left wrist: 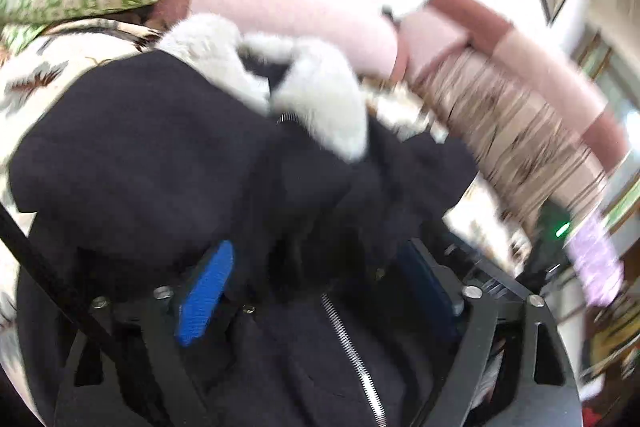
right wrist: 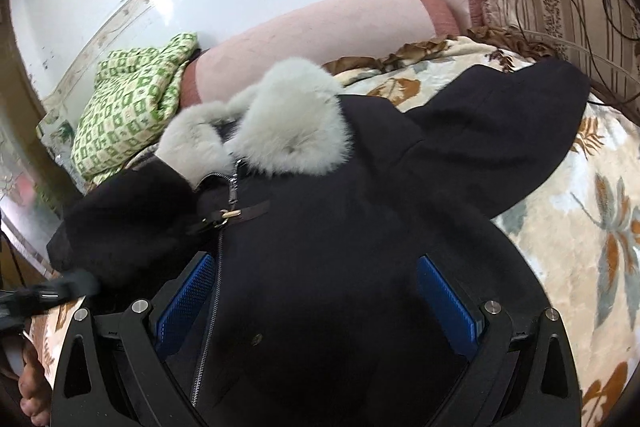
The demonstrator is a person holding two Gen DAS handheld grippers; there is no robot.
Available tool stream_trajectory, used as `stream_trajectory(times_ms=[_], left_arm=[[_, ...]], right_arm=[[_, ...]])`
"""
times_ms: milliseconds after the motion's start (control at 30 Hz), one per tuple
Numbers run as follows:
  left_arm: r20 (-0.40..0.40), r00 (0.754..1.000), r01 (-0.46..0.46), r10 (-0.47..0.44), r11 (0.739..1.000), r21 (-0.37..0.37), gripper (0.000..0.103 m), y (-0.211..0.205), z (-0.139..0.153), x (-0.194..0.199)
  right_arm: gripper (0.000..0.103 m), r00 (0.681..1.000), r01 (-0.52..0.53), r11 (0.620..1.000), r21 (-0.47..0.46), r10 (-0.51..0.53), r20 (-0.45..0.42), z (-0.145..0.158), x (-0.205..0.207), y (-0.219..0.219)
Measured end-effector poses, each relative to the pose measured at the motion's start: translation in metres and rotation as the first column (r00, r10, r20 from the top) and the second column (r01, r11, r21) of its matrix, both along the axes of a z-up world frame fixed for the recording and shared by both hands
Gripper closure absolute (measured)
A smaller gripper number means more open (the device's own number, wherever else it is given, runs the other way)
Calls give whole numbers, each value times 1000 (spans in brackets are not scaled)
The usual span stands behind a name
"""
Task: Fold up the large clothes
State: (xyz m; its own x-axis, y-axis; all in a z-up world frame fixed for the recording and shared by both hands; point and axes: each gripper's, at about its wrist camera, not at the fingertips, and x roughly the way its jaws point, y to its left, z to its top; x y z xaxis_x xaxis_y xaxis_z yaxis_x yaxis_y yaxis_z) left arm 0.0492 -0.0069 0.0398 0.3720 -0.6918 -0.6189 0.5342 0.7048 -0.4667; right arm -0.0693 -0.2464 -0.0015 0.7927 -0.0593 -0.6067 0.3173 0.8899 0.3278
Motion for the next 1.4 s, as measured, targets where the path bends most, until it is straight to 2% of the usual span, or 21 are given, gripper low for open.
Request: stream_trajectory(times_ms=[67, 133, 200, 233, 333, 400, 433, 567, 633, 667, 700, 733, 767, 867, 967, 1033, 1133, 1233, 1300, 1400], left_arm=[[0, 1000, -4, 4, 1000, -23, 17, 13, 5, 1], [17, 1000, -13, 13, 1000, -9, 17, 22, 13, 3], [60, 995, -77, 78, 997, -14, 17, 34, 25, 4], [74, 988, -136, 137, 991, -10, 17, 46, 30, 5], [119, 950, -294, 289, 955, 26, 16, 75, 38, 12], [149, 918, -381, 368, 922, 71, 16, 89, 38, 19], [166, 893, -436, 418, 895, 95, 16, 98, 38, 23], [196, 830, -551, 523, 824, 133, 16, 122, 35, 35], [175, 815, -576, 552, 807, 134, 16, 131, 28, 44], [156, 809, -585, 566, 799, 137, 16, 139, 24, 48], [142, 807, -590, 573, 796, 138, 16, 142, 20, 50], [114, 806, -592, 581, 794, 138, 16, 146, 14, 54], [96, 806, -592, 585, 793, 143, 16, 148, 7, 57], [81, 802, -596, 592, 782, 185, 16, 144, -3, 61], [80, 803, -592, 591, 776, 218, 16, 132, -12, 68], [79, 811, -580, 580, 778, 241, 16, 122, -19, 70], [103, 826, -557, 555, 772, 307, 16, 104, -29, 73], [137, 837, -536, 529, 745, 396, 16, 87, -43, 77], [130, 842, -524, 523, 737, 426, 16, 83, -50, 80], [100, 854, -495, 510, 740, 455, 16, 81, -61, 84]], right_arm=[[1, 1000, 10, 1000, -28, -10, 3, 2, -1, 4], [1, 1000, 23, 998, -51, -24, -4, 5, -1, 7], [1, 1000, 14, 999, -29, -14, -17, 9, 0, 8], [1, 1000, 2, 1000, -6, -2, -22, 9, 1, 8], [1, 997, -43, 997, 71, 47, -54, 4, 7, 14], [1, 989, -80, 991, 112, 93, -114, -6, 21, 21], [1, 985, -89, 988, 128, 107, -134, -11, 28, 25], [2, 971, -134, 978, 160, 162, -177, -22, 50, 38], [10, 956, -171, 970, 174, 206, -210, -26, 65, 47], [34, 946, -194, 966, 170, 230, -227, -27, 71, 52], [84, 931, -230, 956, 183, 271, -245, -26, 78, 56], [95, 907, -274, 938, 211, 325, -268, -26, 85, 60], [95, 900, -284, 938, 200, 333, -282, -21, 90, 61], [96, 919, -293, 955, 49, 296, -260, 16, 95, 58], [97, 953, -212, 973, -86, 187, -239, 50, 100, 33], [97, 964, -154, 977, -149, 116, -240, 59, 106, 11], [97, 958, -101, 988, -116, 65, -278, 46, 118, -17], [97, 937, -89, 991, -99, 50, -346, 16, 134, -29], [97, 922, -72, 993, -91, 31, -386, -7, 142, -32], [97, 905, -53, 997, -47, 28, -424, -38, 143, -39]])
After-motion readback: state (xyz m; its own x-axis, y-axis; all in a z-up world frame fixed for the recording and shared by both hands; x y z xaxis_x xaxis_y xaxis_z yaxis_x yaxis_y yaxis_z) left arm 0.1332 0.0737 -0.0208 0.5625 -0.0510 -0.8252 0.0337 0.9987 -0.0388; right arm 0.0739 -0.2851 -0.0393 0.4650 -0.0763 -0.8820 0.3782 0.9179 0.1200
